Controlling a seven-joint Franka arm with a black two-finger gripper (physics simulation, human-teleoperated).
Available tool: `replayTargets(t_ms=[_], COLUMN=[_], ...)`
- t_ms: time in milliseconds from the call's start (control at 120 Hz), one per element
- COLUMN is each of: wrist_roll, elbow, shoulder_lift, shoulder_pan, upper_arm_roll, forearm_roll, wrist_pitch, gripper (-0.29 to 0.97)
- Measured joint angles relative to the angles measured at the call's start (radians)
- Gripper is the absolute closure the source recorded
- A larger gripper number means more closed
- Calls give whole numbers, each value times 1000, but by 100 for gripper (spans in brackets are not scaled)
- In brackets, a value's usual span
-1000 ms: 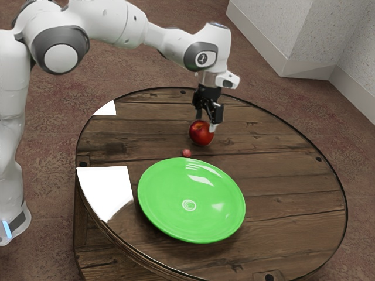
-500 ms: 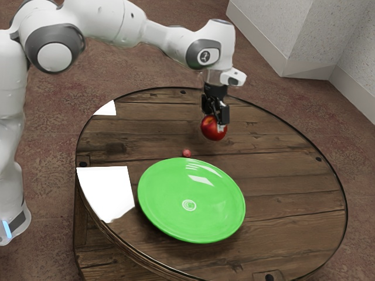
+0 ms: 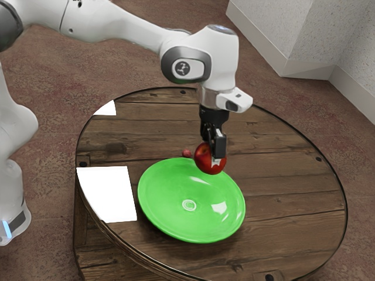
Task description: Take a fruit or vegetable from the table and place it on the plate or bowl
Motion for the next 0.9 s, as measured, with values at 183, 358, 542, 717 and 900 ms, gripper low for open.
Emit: replayTargets(t_ms=[183,358,542,717,900], wrist_roll=[-106,-174,-254,-344,-619], elbow=[0,3,11,56,354], shoulder_lift=[0,-6,-1,-1,37], shoulder_pan=[-55,-62,-81,-94,4], upper_arm_roll=[-2,-3,-4,-3,30], forearm_roll=[4,-11,-22,-30,-42], wrist_pitch=[-3,-7,-8,-8,-116], gripper=[31,9,6,2,1])
